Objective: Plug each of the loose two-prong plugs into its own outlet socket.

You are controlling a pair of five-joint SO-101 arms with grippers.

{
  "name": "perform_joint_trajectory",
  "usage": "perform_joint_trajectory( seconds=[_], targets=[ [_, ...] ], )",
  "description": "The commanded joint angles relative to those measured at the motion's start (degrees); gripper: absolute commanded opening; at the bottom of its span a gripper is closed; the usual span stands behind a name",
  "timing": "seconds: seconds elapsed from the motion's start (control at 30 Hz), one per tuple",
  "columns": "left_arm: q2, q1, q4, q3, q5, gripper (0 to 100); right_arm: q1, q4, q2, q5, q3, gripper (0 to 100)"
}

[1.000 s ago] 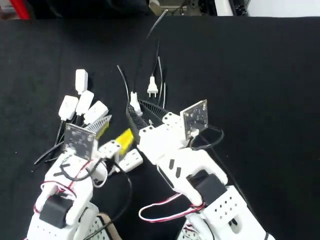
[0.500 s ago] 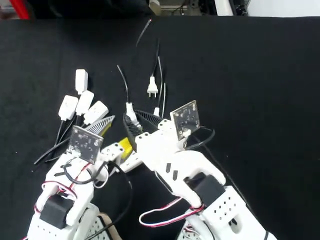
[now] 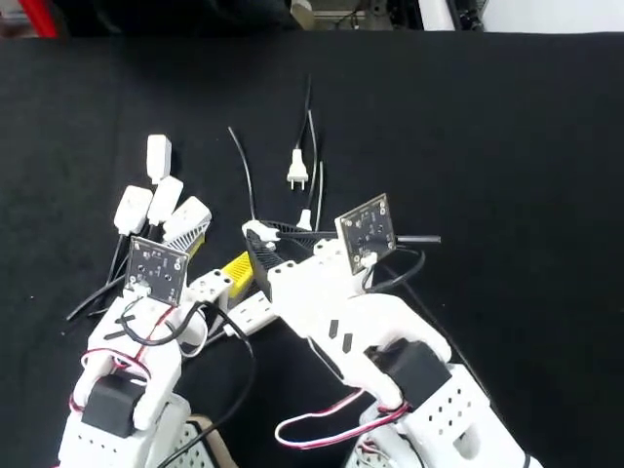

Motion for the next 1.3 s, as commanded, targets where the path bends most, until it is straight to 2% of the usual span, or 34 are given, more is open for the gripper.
perform_joint_trajectory(
  seconds=[0.0, 0.23, 0.37, 0.5, 0.63, 0.73, 0.87, 0.93, 1.1, 1.27],
  targets=[
    [-0.4, -1.3, -1.7, -0.3, -0.5, 26, -0.6, 0.7, -0.2, 0.2, -2.7, 1.3],
    [-0.4, -1.3, -2.0, 0.9, -2.1, 26, -0.4, 7.7, -0.1, 2.3, -7.1, 1.3],
    [-0.4, -1.4, -1.6, 0.9, -2.1, 26, 2.6, 10.1, 0.3, 5.5, -8.7, 1.3],
    [-0.4, -1.7, -1.6, 0.9, -2.1, 26, 2.9, 15.6, 6.3, 6.2, -13.2, 1.3],
    [-0.4, -5.0, -1.1, 0.9, -2.1, 26, 2.9, 17.2, 14.9, 7.5, -17.6, 1.3],
    [-0.4, -8.6, 3.4, 0.1, -3.3, 26, 3.2, 16.9, 19.6, 7.5, -19.8, 1.3],
    [-0.4, -18.7, 11.6, -0.4, -14.1, 26, 2.9, 18.8, 23.1, 7.5, -20.1, 1.3],
    [-0.4, -24.7, 15.6, 0.7, -17.1, 26, 2.8, 20.2, 23.9, 7.5, -19.6, 1.3],
    [-0.4, -35.3, 16.8, 4.2, -17.4, 26, 1.2, 20.3, 24.6, 7.4, -14.5, 1.3],
    [-0.4, -40.0, 17.1, 6.5, -17.6, 26, -2.6, 14.8, 24.6, 7.0, -7.3, 1.3]
  ],
)
